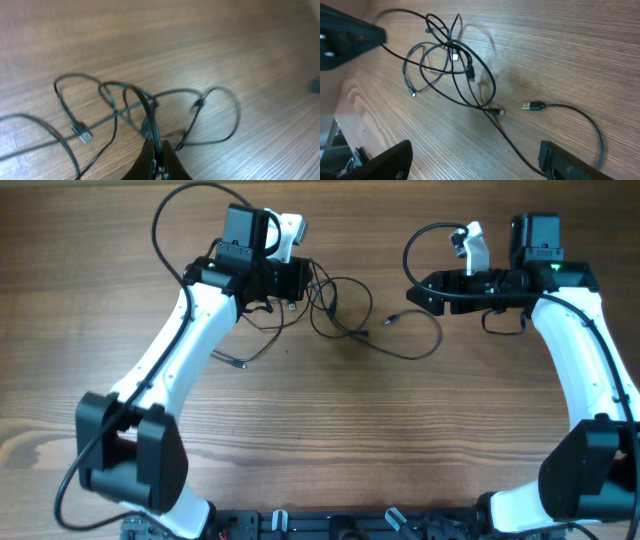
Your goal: Untangle cables
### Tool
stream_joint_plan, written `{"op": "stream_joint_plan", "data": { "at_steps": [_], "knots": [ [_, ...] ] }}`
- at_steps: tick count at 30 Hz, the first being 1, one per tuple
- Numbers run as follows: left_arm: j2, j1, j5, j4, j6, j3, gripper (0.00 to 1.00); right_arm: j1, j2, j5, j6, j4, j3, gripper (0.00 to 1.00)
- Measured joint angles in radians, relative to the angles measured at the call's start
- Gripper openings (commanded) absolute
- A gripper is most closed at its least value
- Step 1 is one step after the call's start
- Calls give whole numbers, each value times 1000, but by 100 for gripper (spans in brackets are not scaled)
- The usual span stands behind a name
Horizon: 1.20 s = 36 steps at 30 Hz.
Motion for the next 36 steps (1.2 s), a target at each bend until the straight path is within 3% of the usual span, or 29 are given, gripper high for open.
{"op": "stream_joint_plan", "data": {
  "at_steps": [6, 9, 14, 15, 16, 17, 18, 19, 21, 22, 28, 30, 32, 33, 36],
  "knots": [
    [-242, -5, -1, 23, -4, 0, 5, 135, 0, -10, -55, 26, 0, 82],
    [-348, -5, -5, 22, -4, 0, 5, 224, 0, -5, -57, 77, 0, 66],
    [-393, -5, -8, -3, -11, 0, 5, 304, 0, 66, 10, 136, 0, 54],
    [-393, -5, -8, -3, -13, 0, 5, 312, 0, 76, 16, 141, 0, 50],
    [-393, -5, -8, -3, -15, 0, 5, 316, 0, 82, 21, 149, 0, 39],
    [-393, -5, -8, -4, -16, 0, 5, 320, 0, 86, 27, 174, 0, 14],
    [-393, -5, -10, -5, -19, 0, 5, 320, 0, 88, 40, 182, 0, 6],
    [-393, -5, -11, -7, -19, 0, 5, 320, 0, 89, 54, 197, 0, 5],
    [-393, -5, -12, -12, -19, 0, 5, 320, 0, 93, 82, 210, 0, 6],
    [-393, -5, -12, -12, -19, 0, 4, 320, 3, 93, 92, 212, 0, 19],
    [-393, -5, -12, -15, -19, 0, 4, 320, 18, 96, 116, 211, 0, 18],
    [-393, -5, -12, -16, -19, 0, 4, 320, 18, 96, 119, 211, 0, 41],
    [-393, -5, -12, -19, -19, 0, 4, 320, 18, 95, 133, 211, 0, 45],
    [-393, -5, -12, -20, -19, 0, 4, 320, 18, 92, 136, 212, 0, 55],
    [-393, -5, -13, -23, -19, 0, 4, 334, 18, 91, 149, 222, 0, 57]
  ]
}}
